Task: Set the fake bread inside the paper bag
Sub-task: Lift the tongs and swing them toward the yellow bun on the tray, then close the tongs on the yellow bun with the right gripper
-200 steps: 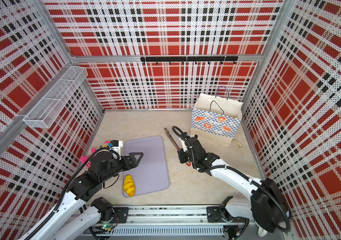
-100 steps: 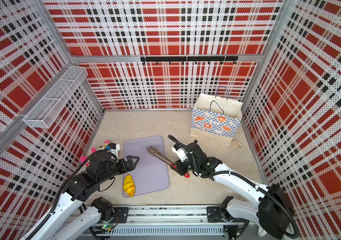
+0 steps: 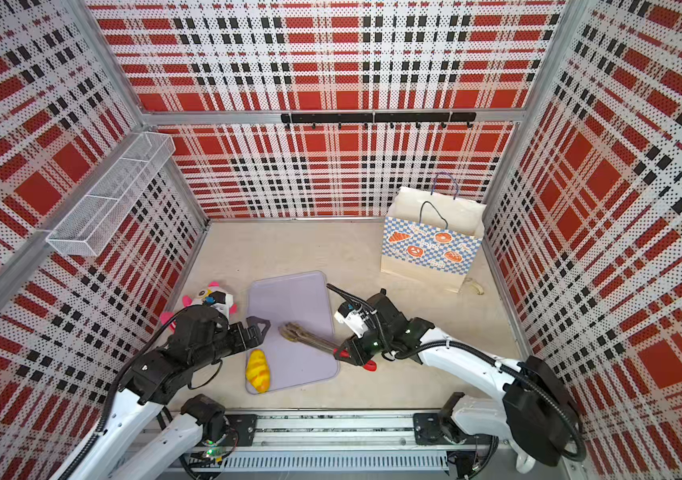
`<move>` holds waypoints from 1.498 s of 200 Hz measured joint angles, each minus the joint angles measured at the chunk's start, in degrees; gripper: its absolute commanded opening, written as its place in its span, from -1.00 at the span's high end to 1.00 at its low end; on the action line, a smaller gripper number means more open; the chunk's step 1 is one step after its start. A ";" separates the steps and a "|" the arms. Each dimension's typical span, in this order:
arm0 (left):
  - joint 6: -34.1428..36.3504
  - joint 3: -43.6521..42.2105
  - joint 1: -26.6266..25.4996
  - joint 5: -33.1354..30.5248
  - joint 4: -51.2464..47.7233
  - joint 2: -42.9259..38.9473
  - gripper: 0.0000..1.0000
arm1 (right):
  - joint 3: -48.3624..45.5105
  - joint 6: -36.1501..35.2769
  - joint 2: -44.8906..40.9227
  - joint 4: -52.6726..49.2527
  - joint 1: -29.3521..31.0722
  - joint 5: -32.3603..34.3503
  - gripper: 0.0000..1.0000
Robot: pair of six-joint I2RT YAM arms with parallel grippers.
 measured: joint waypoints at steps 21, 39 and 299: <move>1.05 -0.02 2.01 0.92 -1.07 0.13 -0.96 | 0.00 -0.24 1.14 0.17 1.66 -1.14 0.43; 2.10 -0.11 4.31 2.01 -1.57 0.39 -0.96 | 0.35 -0.31 2.49 0.26 2.91 -1.84 0.43; 7.21 -2.93 13.38 10.12 -2.25 0.79 -0.96 | 8.28 4.26 14.03 2.82 10.32 -1.68 0.33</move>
